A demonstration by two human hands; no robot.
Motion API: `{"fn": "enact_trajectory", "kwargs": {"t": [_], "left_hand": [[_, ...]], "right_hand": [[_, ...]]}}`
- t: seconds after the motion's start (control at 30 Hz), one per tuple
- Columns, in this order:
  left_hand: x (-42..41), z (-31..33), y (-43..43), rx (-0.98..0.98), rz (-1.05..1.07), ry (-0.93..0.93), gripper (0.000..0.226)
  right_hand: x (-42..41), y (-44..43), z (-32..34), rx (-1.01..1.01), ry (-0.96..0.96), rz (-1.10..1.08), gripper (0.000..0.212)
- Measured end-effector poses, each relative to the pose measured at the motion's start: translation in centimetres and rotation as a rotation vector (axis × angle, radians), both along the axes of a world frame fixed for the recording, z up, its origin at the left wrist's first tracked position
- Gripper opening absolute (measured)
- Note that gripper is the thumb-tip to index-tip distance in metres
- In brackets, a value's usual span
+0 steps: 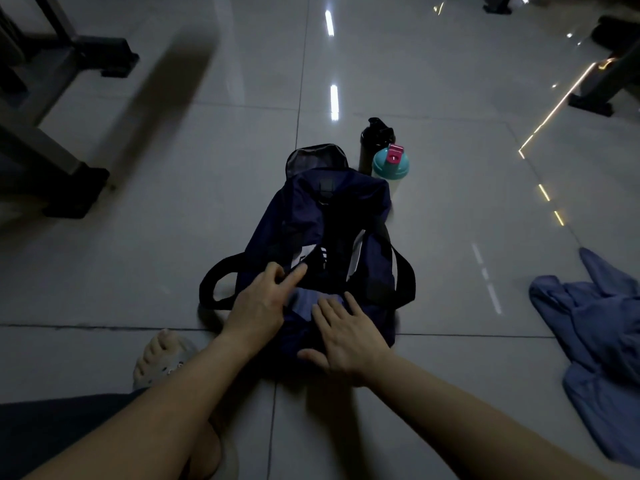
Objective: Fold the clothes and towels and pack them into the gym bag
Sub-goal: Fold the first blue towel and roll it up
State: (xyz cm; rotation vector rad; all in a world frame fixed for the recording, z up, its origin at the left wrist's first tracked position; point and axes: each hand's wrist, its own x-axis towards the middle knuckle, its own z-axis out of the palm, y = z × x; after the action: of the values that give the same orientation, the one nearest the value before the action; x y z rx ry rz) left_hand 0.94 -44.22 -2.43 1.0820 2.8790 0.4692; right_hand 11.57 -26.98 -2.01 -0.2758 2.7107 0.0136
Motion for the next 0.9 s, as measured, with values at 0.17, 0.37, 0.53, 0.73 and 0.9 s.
{"fn": "enact_trajectory", "kwargs": {"t": [0.17,0.37,0.53,0.73,0.9], "left_hand": [[0.3,-1.7,-1.7,-0.169,0.087,-0.01,0.03],[0.4,-0.4,-0.9,-0.154,0.352,-0.144,0.03],[0.5,-0.5,-1.7,-0.182,0.358,0.038,0.037],[-0.6,-1.2,-2.3,-0.259,0.012,0.21,0.069],[-1.6,0.1,-1.7,0.007,0.26,-0.056,0.06]], "right_hand": [[0.0,-0.5,-0.7,-0.029,-0.069,-0.004,0.096],[-1.3,-0.6,0.0,-0.121,0.162,-0.025,0.081],[-2.8,-1.3,-0.6,-0.133,0.142,-0.018,0.08],[-4.9,-1.6,-1.4,-0.185,0.105,-0.062,0.067],[-7.8,-2.3,-1.4,-0.295,0.075,-0.139,0.051]]}}
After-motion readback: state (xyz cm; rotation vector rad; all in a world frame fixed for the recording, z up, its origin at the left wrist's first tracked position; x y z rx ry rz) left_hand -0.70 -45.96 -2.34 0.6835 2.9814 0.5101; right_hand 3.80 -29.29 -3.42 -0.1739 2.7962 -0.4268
